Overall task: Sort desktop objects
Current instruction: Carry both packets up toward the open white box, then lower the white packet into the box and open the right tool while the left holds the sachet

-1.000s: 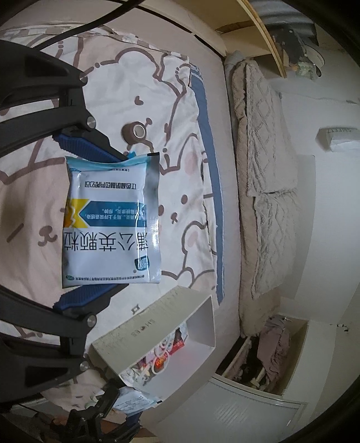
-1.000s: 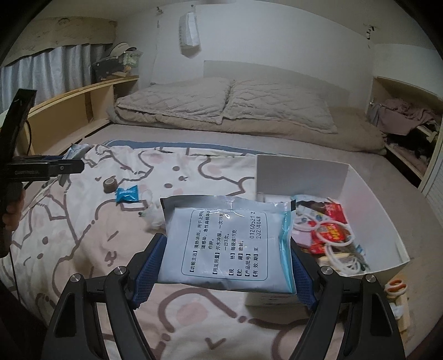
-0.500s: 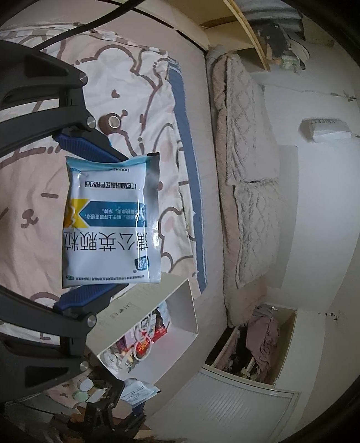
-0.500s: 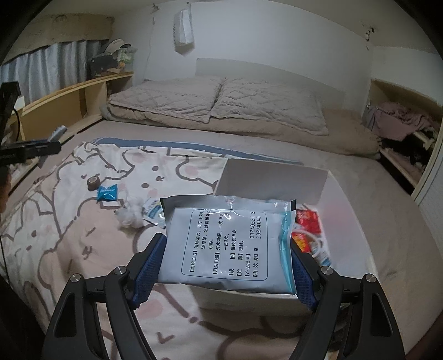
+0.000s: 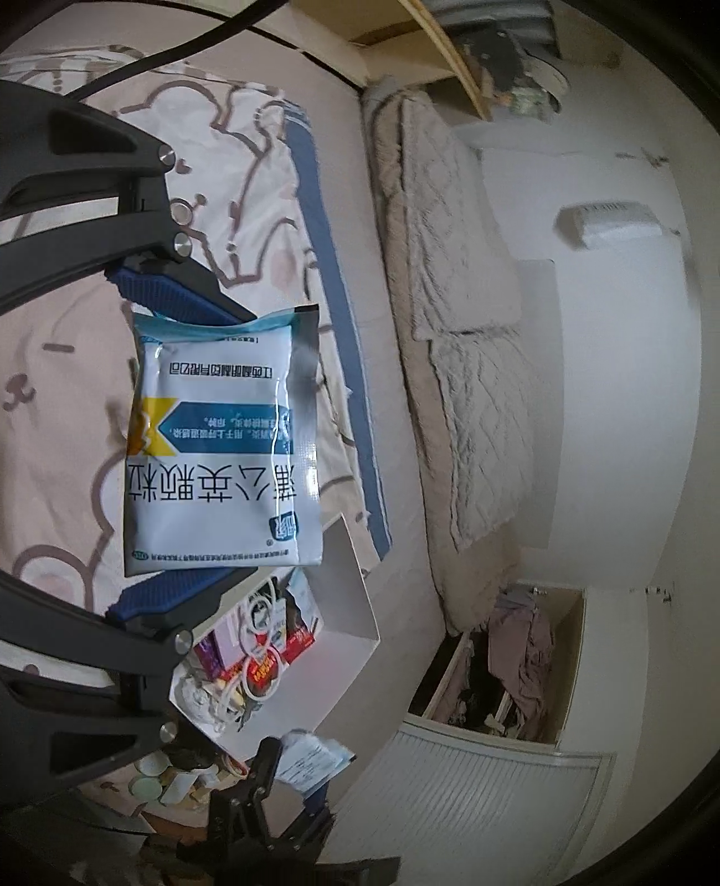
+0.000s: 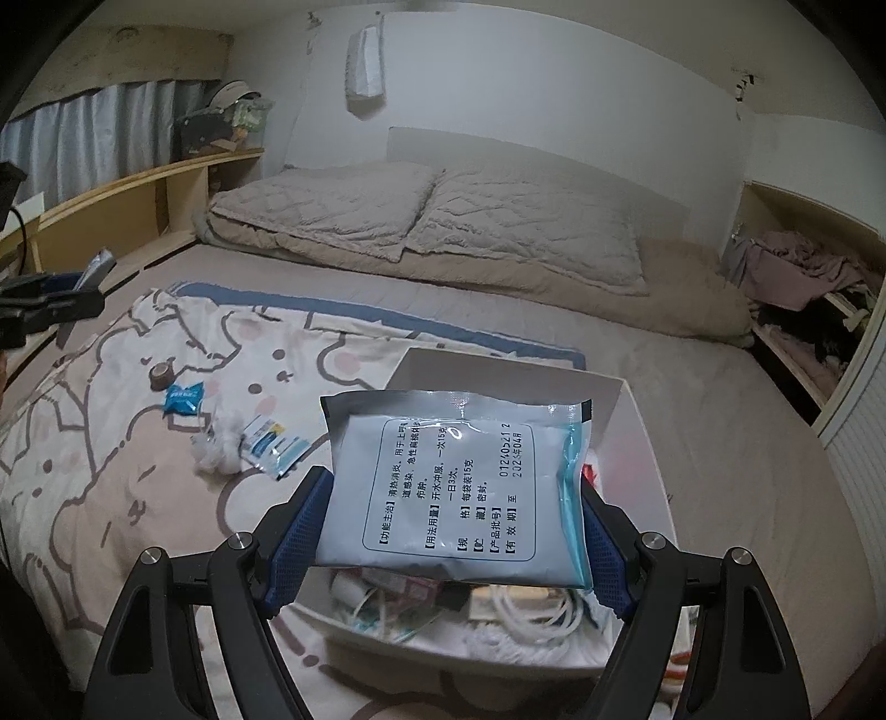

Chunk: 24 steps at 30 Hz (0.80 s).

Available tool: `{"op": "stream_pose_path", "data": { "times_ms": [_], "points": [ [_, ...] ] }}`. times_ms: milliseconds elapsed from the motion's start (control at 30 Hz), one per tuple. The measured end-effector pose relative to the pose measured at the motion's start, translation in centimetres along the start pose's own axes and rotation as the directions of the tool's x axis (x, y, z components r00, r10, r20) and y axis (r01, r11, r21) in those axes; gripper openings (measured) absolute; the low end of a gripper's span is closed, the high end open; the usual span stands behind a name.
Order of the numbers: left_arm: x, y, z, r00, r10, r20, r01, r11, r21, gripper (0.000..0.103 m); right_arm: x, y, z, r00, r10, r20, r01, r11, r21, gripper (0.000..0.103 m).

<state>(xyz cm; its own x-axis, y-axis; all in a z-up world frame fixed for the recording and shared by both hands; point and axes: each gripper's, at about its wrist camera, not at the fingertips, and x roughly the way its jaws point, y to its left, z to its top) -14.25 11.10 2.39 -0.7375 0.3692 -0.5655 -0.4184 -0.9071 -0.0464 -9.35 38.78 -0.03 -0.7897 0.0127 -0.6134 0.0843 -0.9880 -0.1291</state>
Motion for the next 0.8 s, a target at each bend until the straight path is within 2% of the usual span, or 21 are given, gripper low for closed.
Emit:
{"op": "stream_pose_path", "data": {
  "times_ms": [467, 600, 800],
  "points": [
    [4.8, -5.1, 3.3, 0.996, -0.088, 0.022, 0.089, 0.996, -0.017, 0.078, 3.8, -4.2, 2.2, 1.0, 0.021, -0.003, -0.021, 0.999, 0.049, 0.082],
    [6.0, -6.4, 3.9, 0.994, -0.104, 0.035, 0.104, 0.994, -0.015, 0.078, 6.0, -5.5, 2.7, 0.999, 0.032, -0.037, -0.029, 0.996, 0.087, 0.082],
    [7.3, -7.7, 4.0, 0.99, -0.13, 0.052, 0.131, 0.991, -0.011, 0.078, 10.3, -6.0, 3.9, 0.989, 0.068, -0.13, -0.051, 0.99, 0.134, 0.082]
  ]
}}
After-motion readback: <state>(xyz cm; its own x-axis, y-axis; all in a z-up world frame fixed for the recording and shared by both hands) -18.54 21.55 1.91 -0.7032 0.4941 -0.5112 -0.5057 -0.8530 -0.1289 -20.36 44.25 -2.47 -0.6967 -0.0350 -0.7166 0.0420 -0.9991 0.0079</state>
